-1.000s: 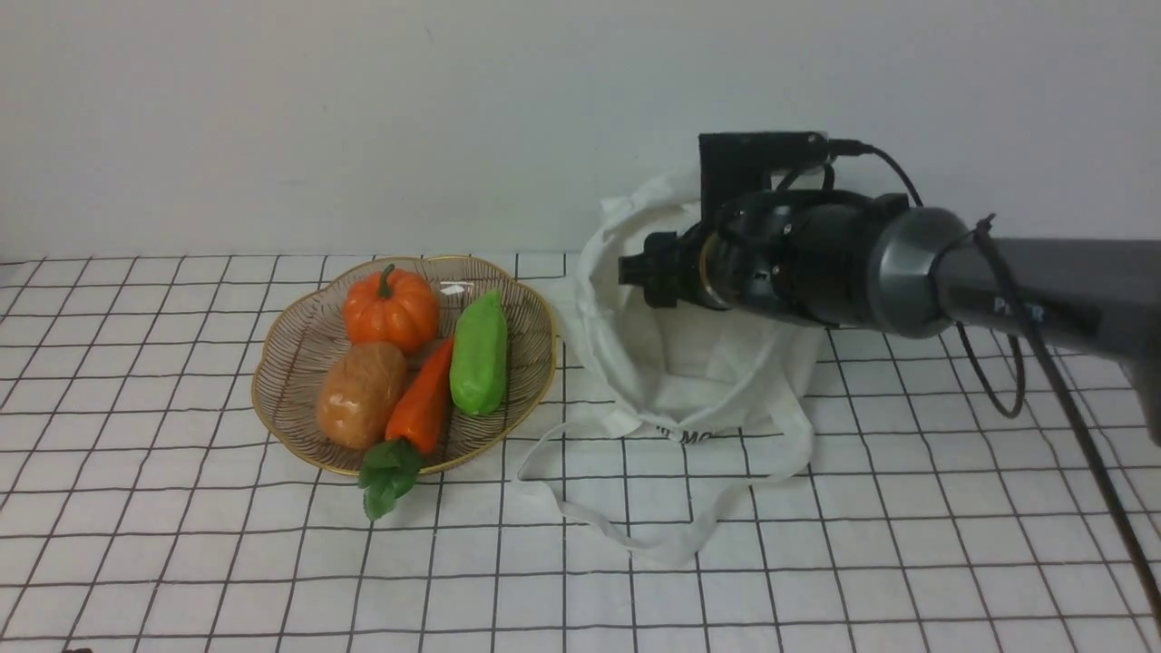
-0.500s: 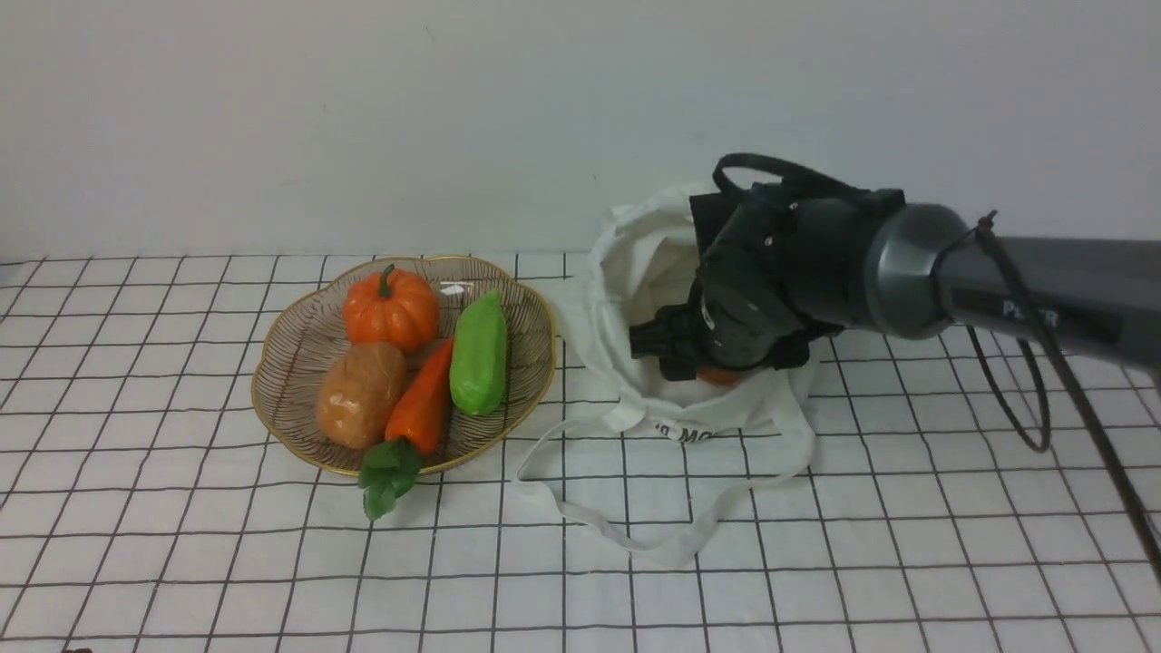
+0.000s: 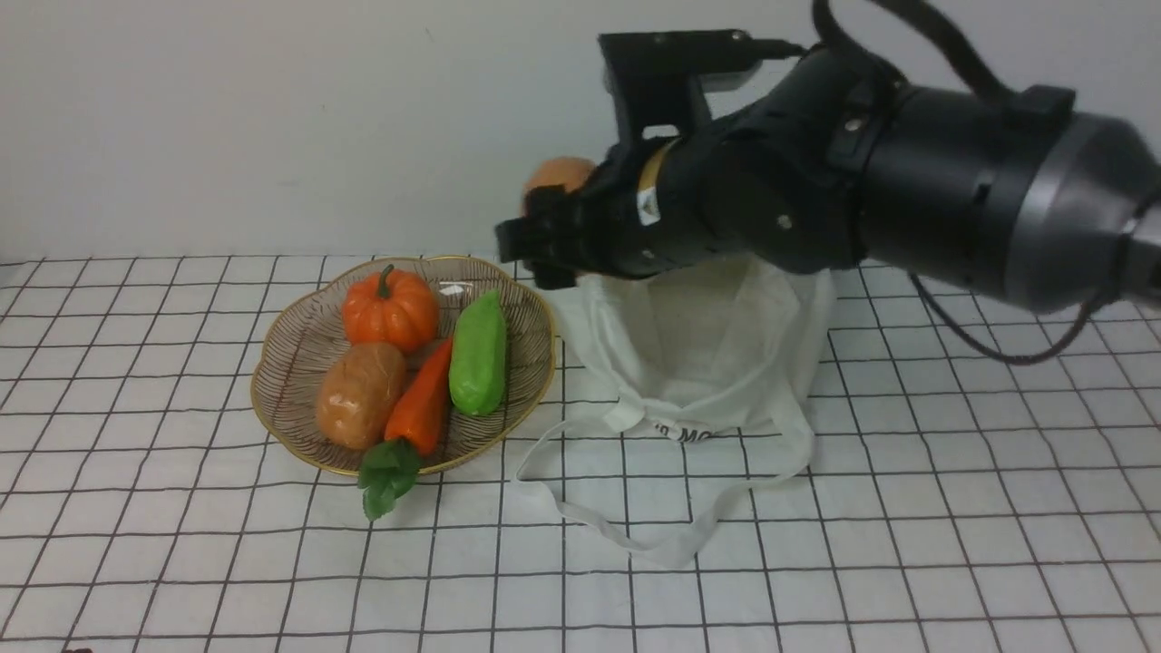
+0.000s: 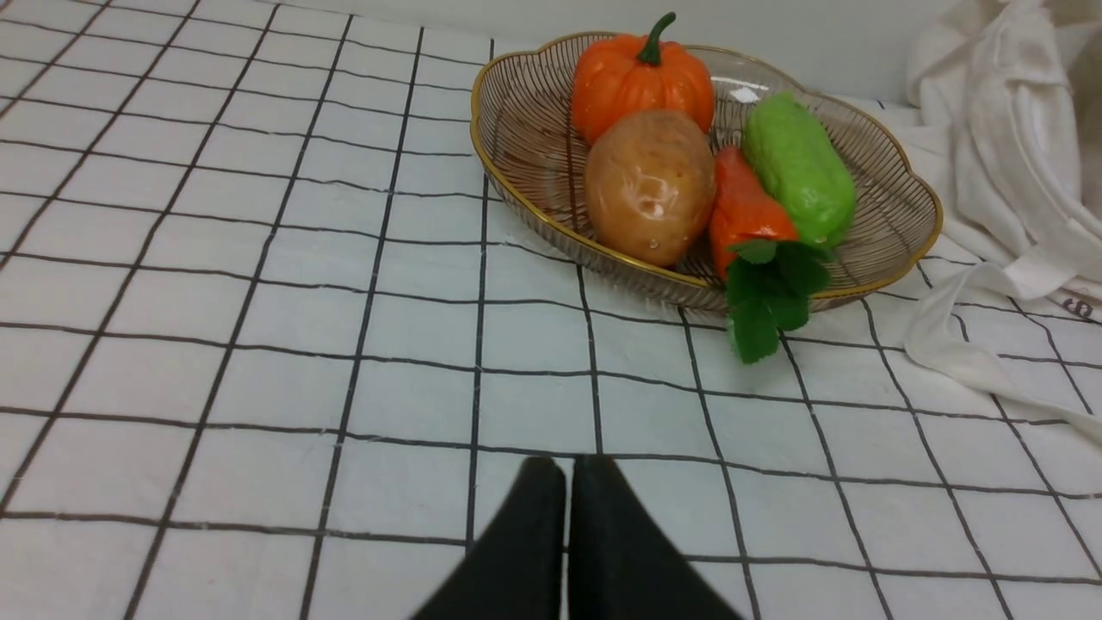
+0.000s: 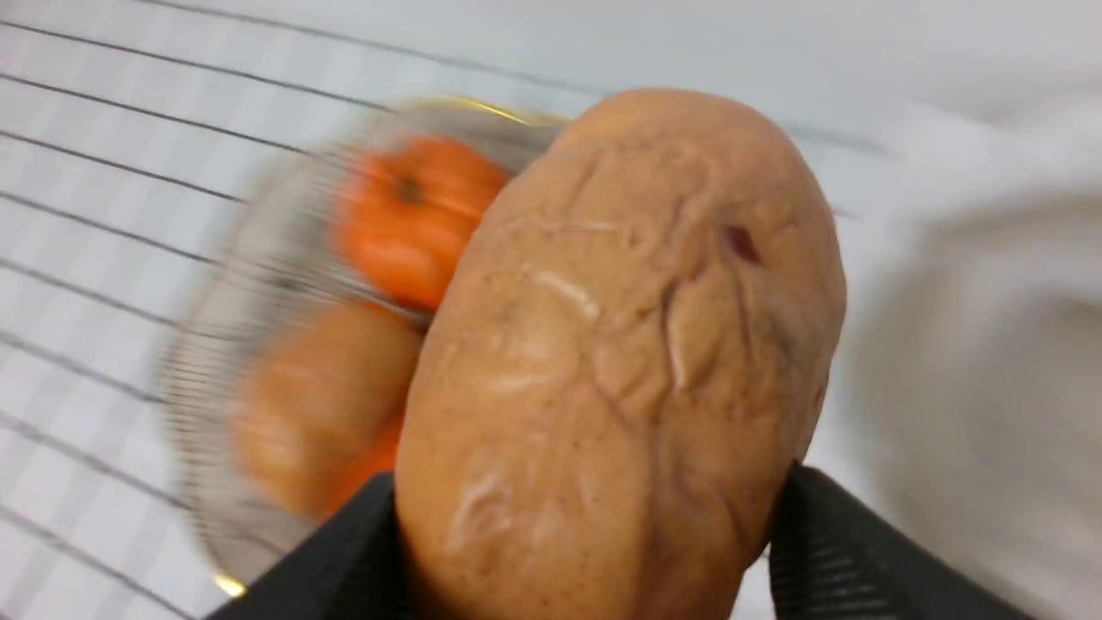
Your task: Take vegetables from bag on white checkered tablecloth place on plate.
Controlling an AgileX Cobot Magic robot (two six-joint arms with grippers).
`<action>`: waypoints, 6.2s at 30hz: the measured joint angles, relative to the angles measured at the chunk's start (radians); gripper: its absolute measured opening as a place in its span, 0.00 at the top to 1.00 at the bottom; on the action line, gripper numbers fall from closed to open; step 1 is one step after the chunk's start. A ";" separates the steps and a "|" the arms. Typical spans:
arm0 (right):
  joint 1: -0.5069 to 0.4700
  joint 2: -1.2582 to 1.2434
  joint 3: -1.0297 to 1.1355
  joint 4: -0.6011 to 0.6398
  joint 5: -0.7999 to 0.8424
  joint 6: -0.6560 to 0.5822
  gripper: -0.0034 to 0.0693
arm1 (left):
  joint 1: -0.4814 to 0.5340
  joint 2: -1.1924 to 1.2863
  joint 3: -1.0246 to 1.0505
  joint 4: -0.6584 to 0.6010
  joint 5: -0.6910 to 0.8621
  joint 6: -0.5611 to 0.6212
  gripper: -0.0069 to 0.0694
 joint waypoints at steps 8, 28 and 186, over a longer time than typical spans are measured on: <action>0.049 0.209 0.002 0.011 -0.337 0.012 0.30 | 0.000 0.000 0.000 0.000 0.000 0.000 0.92; 0.048 0.199 0.004 -0.053 -0.106 -0.041 0.01 | 0.000 0.000 0.000 0.000 0.000 0.000 0.92; -0.668 -1.860 1.572 0.315 -0.133 -0.616 0.97 | 0.000 0.000 0.000 0.000 0.000 -0.002 0.92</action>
